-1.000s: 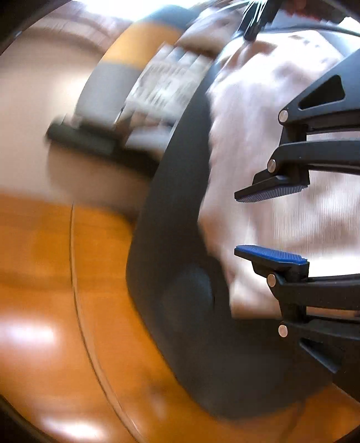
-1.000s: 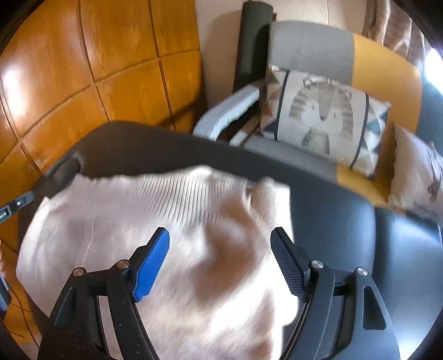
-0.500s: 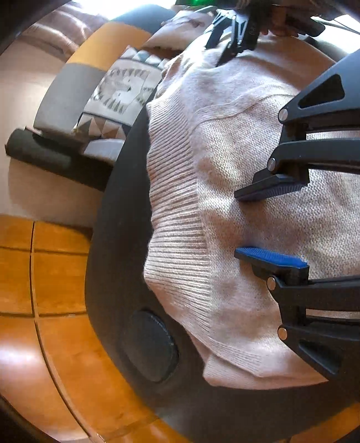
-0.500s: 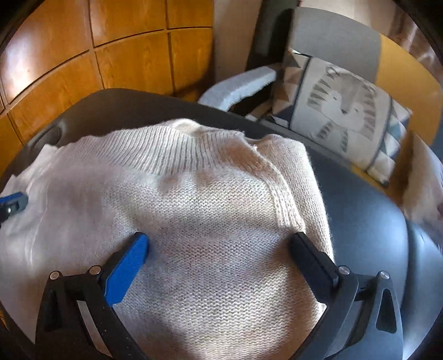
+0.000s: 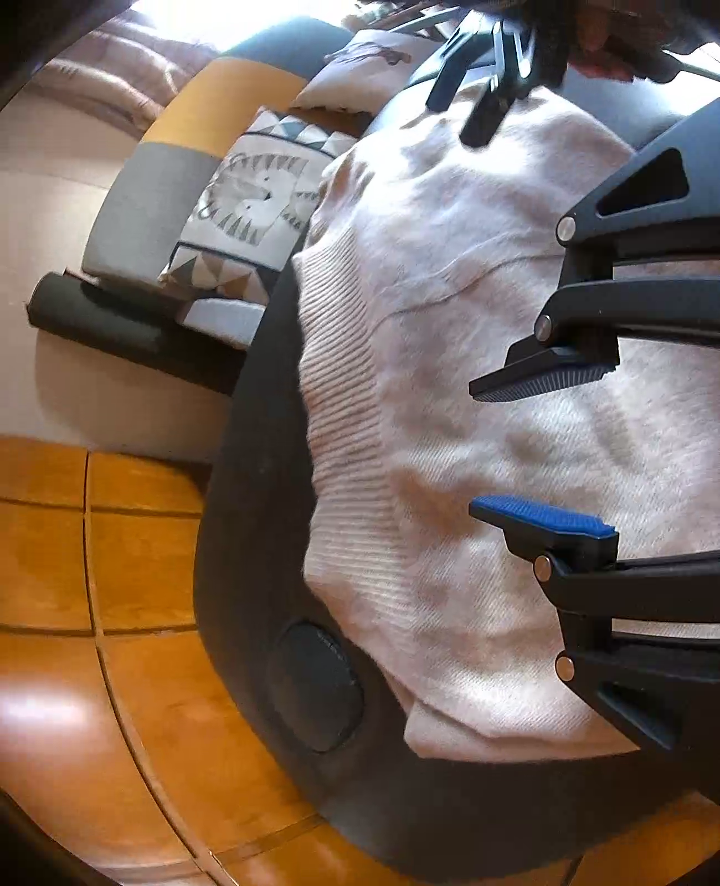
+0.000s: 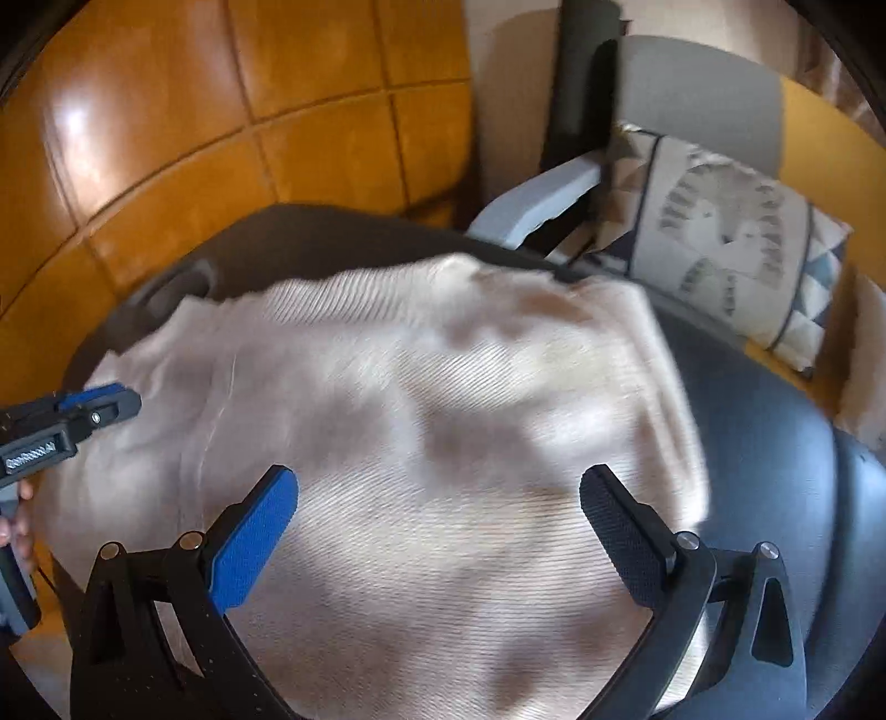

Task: Fold clothes

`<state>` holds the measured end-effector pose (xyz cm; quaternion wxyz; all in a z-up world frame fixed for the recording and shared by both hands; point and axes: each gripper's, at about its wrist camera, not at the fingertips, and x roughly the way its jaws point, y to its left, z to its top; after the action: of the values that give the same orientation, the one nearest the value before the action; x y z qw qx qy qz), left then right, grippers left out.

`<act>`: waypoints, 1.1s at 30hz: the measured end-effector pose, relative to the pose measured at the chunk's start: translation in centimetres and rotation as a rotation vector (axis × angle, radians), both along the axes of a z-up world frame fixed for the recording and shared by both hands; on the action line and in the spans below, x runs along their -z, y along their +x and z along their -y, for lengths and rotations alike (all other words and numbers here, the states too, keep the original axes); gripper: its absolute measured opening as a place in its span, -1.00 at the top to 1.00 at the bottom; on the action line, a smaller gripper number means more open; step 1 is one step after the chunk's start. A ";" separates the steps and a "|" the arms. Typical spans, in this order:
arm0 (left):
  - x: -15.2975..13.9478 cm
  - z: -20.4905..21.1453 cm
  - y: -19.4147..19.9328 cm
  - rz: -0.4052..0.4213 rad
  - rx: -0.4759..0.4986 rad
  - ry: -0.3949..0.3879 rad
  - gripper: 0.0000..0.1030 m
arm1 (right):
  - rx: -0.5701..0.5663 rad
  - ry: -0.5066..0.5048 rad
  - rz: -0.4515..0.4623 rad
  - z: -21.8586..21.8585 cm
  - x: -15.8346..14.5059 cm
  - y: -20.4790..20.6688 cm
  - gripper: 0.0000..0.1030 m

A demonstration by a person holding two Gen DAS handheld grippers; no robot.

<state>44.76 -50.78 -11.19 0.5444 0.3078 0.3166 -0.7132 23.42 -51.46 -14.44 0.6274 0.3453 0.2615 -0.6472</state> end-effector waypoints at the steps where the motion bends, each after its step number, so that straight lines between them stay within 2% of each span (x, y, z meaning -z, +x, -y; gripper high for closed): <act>1: 0.3 0.0 -0.1 0.009 0.003 0.011 0.31 | -0.004 0.021 -0.019 0.3 0.6 0.3 -1.00; 4: 1.5 0.4 -0.1 0.024 -0.004 0.046 0.30 | -0.016 0.045 -0.063 1.1 1.6 0.4 -1.00; 14: 2.4 1.3 0.0 -0.001 -0.029 -0.012 0.22 | -0.070 0.034 -0.115 4.4 2.3 -0.1 -1.00; 17: 1.7 0.7 0.4 -0.017 -0.049 -0.002 0.22 | -0.047 0.007 -0.078 2.7 1.1 0.0 -1.00; 20: 1.0 -1.0 0.1 0.006 -0.032 -0.034 0.22 | -0.035 -0.009 -0.034 0.8 0.1 0.2 -1.00; 25: 1.5 -3.1 -1.1 0.022 0.031 -0.019 0.22 | -0.053 0.057 -0.015 -0.2 1.6 0.8 -1.00; 26: 1.7 -3.3 -1.3 0.026 0.034 -0.015 0.22 | -0.053 0.087 -0.020 0.1 2.3 0.8 -1.00; 28: 2.3 -3.0 -1.3 0.033 0.025 -0.009 0.22 | -0.081 0.093 -0.099 0.4 2.9 1.6 -1.00; 33: 2.9 -2.4 -1.7 0.058 0.031 -0.022 0.18 | -0.099 0.084 -0.111 1.7 3.3 1.3 -1.00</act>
<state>43.06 -48.41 -14.10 0.5455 0.3271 0.2880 -0.7159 24.71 -53.13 -17.75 0.6281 0.3213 0.3397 -0.6219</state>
